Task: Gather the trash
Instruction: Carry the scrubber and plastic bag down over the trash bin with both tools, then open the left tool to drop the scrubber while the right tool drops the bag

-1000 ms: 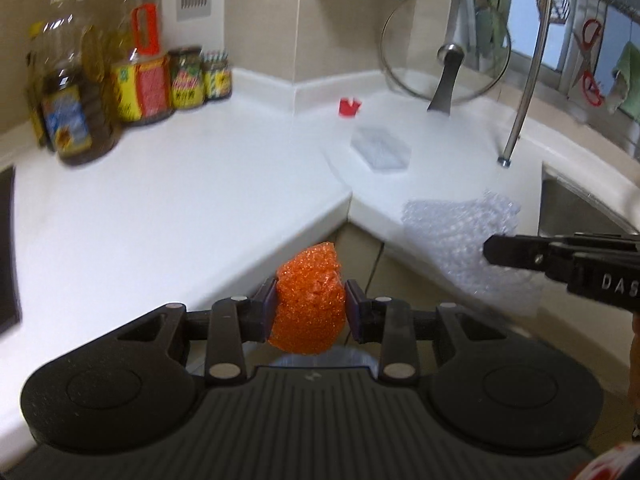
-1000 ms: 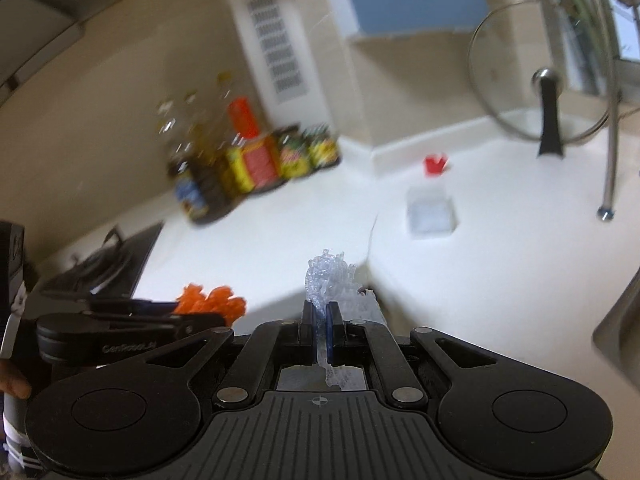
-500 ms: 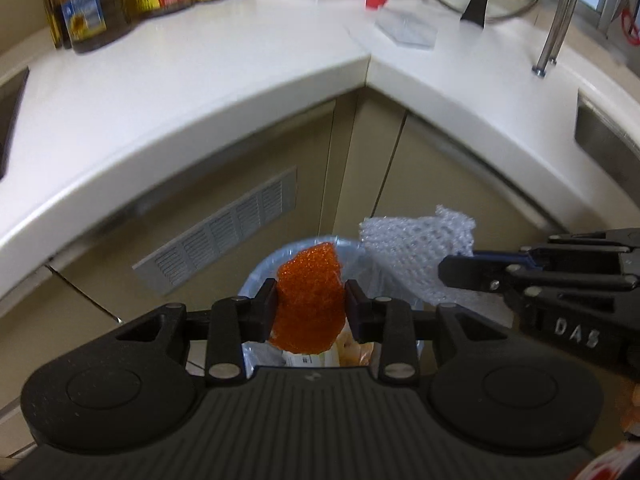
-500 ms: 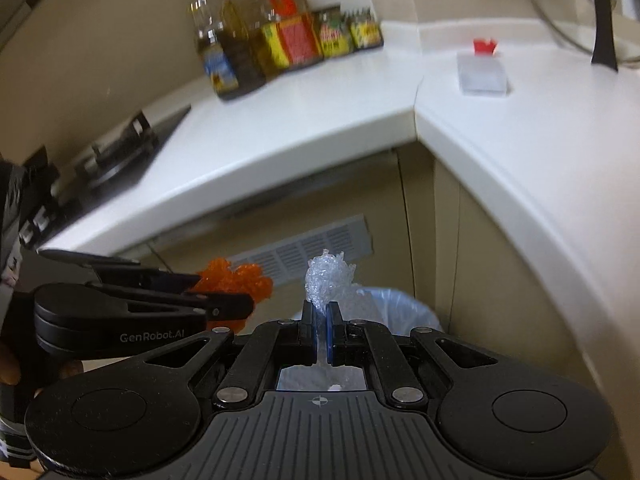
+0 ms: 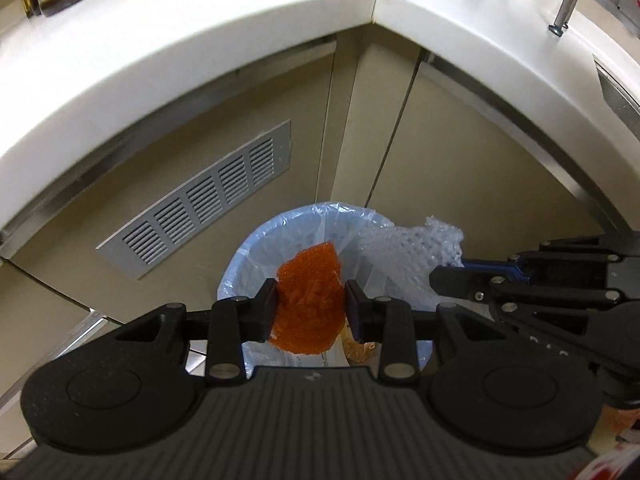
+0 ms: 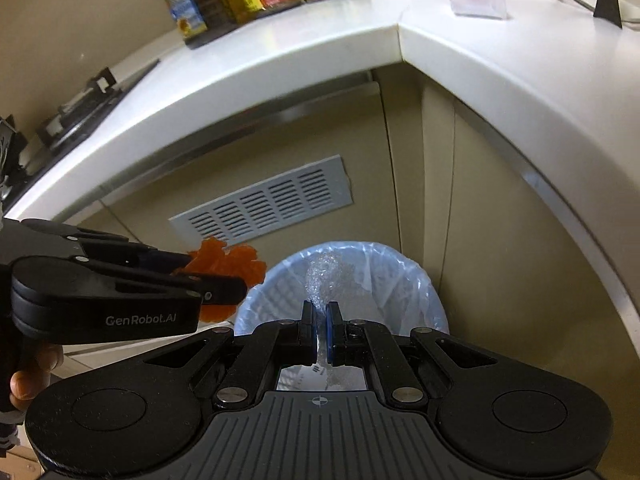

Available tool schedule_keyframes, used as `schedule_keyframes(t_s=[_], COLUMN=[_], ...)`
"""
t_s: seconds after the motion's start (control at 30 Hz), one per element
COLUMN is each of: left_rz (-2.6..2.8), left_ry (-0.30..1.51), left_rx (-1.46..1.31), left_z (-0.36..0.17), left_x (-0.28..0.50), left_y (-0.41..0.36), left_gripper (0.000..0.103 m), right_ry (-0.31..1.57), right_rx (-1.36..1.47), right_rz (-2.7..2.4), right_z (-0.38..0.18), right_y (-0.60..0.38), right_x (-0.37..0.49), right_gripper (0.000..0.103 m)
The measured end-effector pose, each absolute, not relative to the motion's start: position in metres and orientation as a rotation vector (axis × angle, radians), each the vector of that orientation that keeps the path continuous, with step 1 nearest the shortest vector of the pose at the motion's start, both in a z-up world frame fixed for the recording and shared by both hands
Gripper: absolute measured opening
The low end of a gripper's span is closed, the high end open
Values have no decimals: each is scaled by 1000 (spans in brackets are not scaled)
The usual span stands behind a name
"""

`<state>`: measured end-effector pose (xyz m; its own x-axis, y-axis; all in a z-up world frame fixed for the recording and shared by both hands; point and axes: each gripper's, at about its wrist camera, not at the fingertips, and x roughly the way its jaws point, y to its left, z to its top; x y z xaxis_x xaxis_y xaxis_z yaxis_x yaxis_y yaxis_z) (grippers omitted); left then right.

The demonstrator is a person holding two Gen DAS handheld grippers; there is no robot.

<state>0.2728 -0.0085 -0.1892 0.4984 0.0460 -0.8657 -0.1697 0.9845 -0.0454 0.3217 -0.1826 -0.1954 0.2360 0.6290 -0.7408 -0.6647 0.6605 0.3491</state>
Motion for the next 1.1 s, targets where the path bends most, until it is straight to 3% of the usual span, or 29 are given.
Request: schedule_keyframes(t_s=[0.87,1.0,1.1], left_rz=[30,12,4], left_ry=[1144,1146,1151], left_rx=[-175,-179,-177], left_z=[-259,-262,-263], left_x=[320,324,325], left_y=[15,15,14], left_gripper=[34,39,50], right_ry=[1089,1096,1100], right_rx=[-7,1,6], right_rz=[777,765,757], right_z=[-248,-252,-254], right_y=[-163,-163,-164], right_x=[350,354,355], right_gripper=[5,5,5])
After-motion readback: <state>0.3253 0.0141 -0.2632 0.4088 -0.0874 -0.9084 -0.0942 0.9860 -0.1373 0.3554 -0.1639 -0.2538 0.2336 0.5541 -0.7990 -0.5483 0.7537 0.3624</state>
